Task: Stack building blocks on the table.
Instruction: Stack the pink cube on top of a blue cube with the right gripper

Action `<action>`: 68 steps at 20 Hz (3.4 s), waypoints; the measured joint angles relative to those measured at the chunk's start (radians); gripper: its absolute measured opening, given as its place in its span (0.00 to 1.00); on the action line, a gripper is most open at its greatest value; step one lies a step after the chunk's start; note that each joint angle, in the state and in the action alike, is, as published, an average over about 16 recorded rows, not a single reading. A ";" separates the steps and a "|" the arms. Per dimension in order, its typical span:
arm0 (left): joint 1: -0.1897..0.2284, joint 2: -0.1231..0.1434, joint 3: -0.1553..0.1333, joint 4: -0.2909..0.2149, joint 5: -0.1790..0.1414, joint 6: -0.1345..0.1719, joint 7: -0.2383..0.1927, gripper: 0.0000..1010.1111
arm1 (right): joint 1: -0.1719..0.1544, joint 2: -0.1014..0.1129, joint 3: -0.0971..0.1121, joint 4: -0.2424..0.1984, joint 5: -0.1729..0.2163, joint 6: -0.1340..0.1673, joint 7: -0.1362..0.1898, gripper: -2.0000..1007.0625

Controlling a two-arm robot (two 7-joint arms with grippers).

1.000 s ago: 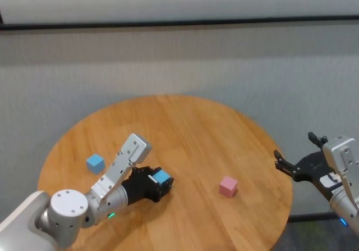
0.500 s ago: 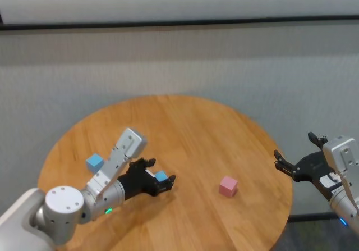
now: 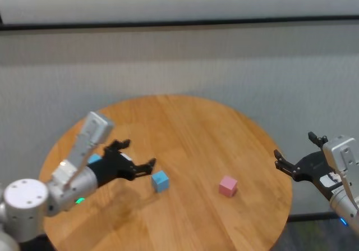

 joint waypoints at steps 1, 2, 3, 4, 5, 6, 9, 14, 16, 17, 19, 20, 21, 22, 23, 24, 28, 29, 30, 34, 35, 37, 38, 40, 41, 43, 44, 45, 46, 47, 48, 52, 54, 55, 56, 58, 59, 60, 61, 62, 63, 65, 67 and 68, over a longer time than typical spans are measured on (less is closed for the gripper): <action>0.009 0.013 -0.006 -0.017 -0.005 -0.002 -0.003 0.97 | 0.000 0.000 0.000 0.000 0.000 0.000 0.000 1.00; 0.019 0.028 -0.012 -0.034 -0.011 -0.005 -0.007 0.98 | 0.000 0.000 0.000 0.000 0.000 0.000 0.000 1.00; 0.030 0.042 -0.016 -0.049 -0.015 -0.009 -0.011 0.98 | 0.000 0.000 0.000 0.000 0.000 0.000 0.000 1.00; 0.041 0.057 -0.021 -0.064 -0.021 -0.014 -0.016 0.99 | 0.000 0.000 0.000 0.000 0.000 0.000 0.000 1.00; 0.052 0.071 -0.026 -0.077 -0.025 -0.020 -0.021 0.99 | 0.000 0.000 0.000 0.000 0.000 0.000 0.000 1.00; 0.063 0.085 -0.030 -0.090 -0.030 -0.027 -0.026 0.99 | 0.000 0.000 0.000 0.000 0.000 0.000 0.000 1.00; 0.092 0.122 -0.039 -0.120 -0.041 -0.046 -0.039 0.99 | 0.000 0.000 0.000 0.000 0.000 0.000 0.001 1.00; 0.124 0.160 -0.043 -0.143 -0.049 -0.077 -0.057 0.99 | 0.006 -0.008 0.000 0.006 0.005 0.006 0.017 1.00; 0.132 0.168 -0.044 -0.147 -0.051 -0.085 -0.062 0.99 | 0.010 -0.014 0.000 0.011 0.010 0.012 0.031 1.00; 0.135 0.170 -0.044 -0.148 -0.053 -0.087 -0.063 0.99 | 0.013 -0.017 -0.001 0.014 0.013 0.015 0.039 1.00; 0.138 0.173 -0.045 -0.149 -0.054 -0.090 -0.064 0.99 | 0.019 -0.024 -0.002 0.022 0.021 0.022 0.062 1.00; 0.138 0.172 -0.044 -0.149 -0.055 -0.090 -0.064 0.99 | 0.023 -0.028 -0.003 0.027 0.025 0.026 0.074 1.00; 0.137 0.172 -0.044 -0.148 -0.054 -0.089 -0.064 0.99 | 0.027 -0.033 -0.003 0.033 0.031 0.029 0.088 1.00; 0.136 0.171 -0.044 -0.147 -0.054 -0.089 -0.064 0.99 | 0.032 -0.038 -0.004 0.040 0.037 0.032 0.103 1.00; 0.135 0.170 -0.043 -0.147 -0.053 -0.088 -0.064 0.99 | 0.038 -0.044 -0.004 0.048 0.044 0.036 0.118 1.00; 0.134 0.169 -0.043 -0.146 -0.052 -0.088 -0.064 0.99 | 0.045 -0.050 -0.003 0.057 0.052 0.040 0.134 1.00; 0.130 0.166 -0.041 -0.144 -0.051 -0.086 -0.063 0.99 | 0.076 -0.079 0.004 0.102 0.091 0.056 0.201 1.00; 0.130 0.166 -0.041 -0.143 -0.050 -0.086 -0.063 0.99 | 0.084 -0.086 0.006 0.114 0.101 0.059 0.217 1.00; 0.129 0.165 -0.041 -0.143 -0.050 -0.085 -0.063 0.99 | 0.092 -0.092 0.008 0.126 0.111 0.061 0.233 1.00; 0.128 0.164 -0.040 -0.141 -0.049 -0.084 -0.063 0.99 | 0.123 -0.118 0.017 0.171 0.146 0.071 0.290 1.00; 0.127 0.164 -0.040 -0.141 -0.049 -0.084 -0.062 0.99 | 0.129 -0.124 0.019 0.180 0.154 0.074 0.303 1.00; 0.127 0.163 -0.040 -0.141 -0.048 -0.084 -0.062 0.99 | 0.140 -0.135 0.024 0.193 0.170 0.082 0.327 1.00; 0.126 0.163 -0.040 -0.140 -0.048 -0.084 -0.062 0.99 | 0.143 -0.139 0.026 0.197 0.176 0.087 0.337 1.00; 0.126 0.163 -0.039 -0.140 -0.048 -0.084 -0.062 0.99 | 0.147 -0.146 0.029 0.200 0.186 0.098 0.354 1.00; 0.126 0.162 -0.039 -0.140 -0.048 -0.083 -0.062 0.99 | 0.147 -0.148 0.029 0.199 0.188 0.103 0.361 1.00; 0.126 0.162 -0.039 -0.140 -0.048 -0.083 -0.062 0.99 | 0.144 -0.150 0.029 0.191 0.189 0.116 0.370 1.00; 0.125 0.162 -0.039 -0.140 -0.048 -0.083 -0.062 0.99 | 0.141 -0.150 0.028 0.185 0.189 0.123 0.373 1.00; 0.125 0.162 -0.039 -0.140 -0.048 -0.083 -0.062 0.99 | 0.137 -0.150 0.028 0.179 0.189 0.131 0.376 1.00; 0.125 0.162 -0.039 -0.140 -0.047 -0.083 -0.062 0.99 | 0.133 -0.150 0.028 0.172 0.188 0.138 0.378 1.00; 0.125 0.162 -0.039 -0.139 -0.047 -0.083 -0.062 0.99 | 0.129 -0.150 0.027 0.165 0.187 0.146 0.379 1.00; 0.125 0.162 -0.039 -0.139 -0.047 -0.083 -0.062 0.99 | 0.124 -0.150 0.027 0.158 0.186 0.153 0.380 1.00; 0.125 0.161 -0.039 -0.139 -0.047 -0.083 -0.062 0.99 | 0.106 -0.152 0.028 0.131 0.178 0.182 0.374 1.00; 0.125 0.161 -0.038 -0.139 -0.047 -0.082 -0.062 0.99 | 0.099 -0.155 0.028 0.121 0.173 0.194 0.371 1.00; 0.125 0.161 -0.038 -0.139 -0.047 -0.082 -0.062 0.99 | 0.097 -0.157 0.029 0.118 0.172 0.200 0.370 1.00; 0.124 0.161 -0.038 -0.139 -0.047 -0.082 -0.062 0.99 | 0.094 -0.159 0.030 0.115 0.170 0.206 0.369 1.00; 0.124 0.161 -0.038 -0.139 -0.047 -0.082 -0.062 0.99 | 0.090 -0.164 0.032 0.112 0.169 0.216 0.370 1.00; 0.124 0.161 -0.038 -0.139 -0.047 -0.082 -0.062 0.99 | 0.088 -0.166 0.033 0.111 0.168 0.220 0.372 1.00; 0.124 0.161 -0.038 -0.139 -0.047 -0.082 -0.062 0.99 | 0.087 -0.169 0.034 0.112 0.168 0.224 0.373 1.00; 0.124 0.161 -0.038 -0.139 -0.047 -0.082 -0.062 0.99 | 0.086 -0.172 0.035 0.112 0.168 0.228 0.375 1.00; 0.124 0.161 -0.038 -0.139 -0.047 -0.082 -0.062 0.99 | 0.085 -0.174 0.036 0.113 0.168 0.232 0.376 1.00; 0.124 0.161 -0.038 -0.138 -0.047 -0.082 -0.062 0.99 | 0.085 -0.177 0.038 0.113 0.168 0.235 0.378 1.00; 0.124 0.161 -0.038 -0.138 -0.047 -0.082 -0.062 0.99 | 0.084 -0.181 0.041 0.115 0.168 0.242 0.383 1.00; 0.124 0.161 -0.038 -0.138 -0.047 -0.082 -0.062 0.99 | 0.083 -0.186 0.044 0.118 0.168 0.249 0.388 1.00; 0.124 0.161 -0.038 -0.138 -0.047 -0.082 -0.062 0.99 | 0.083 -0.187 0.045 0.120 0.168 0.252 0.391 1.00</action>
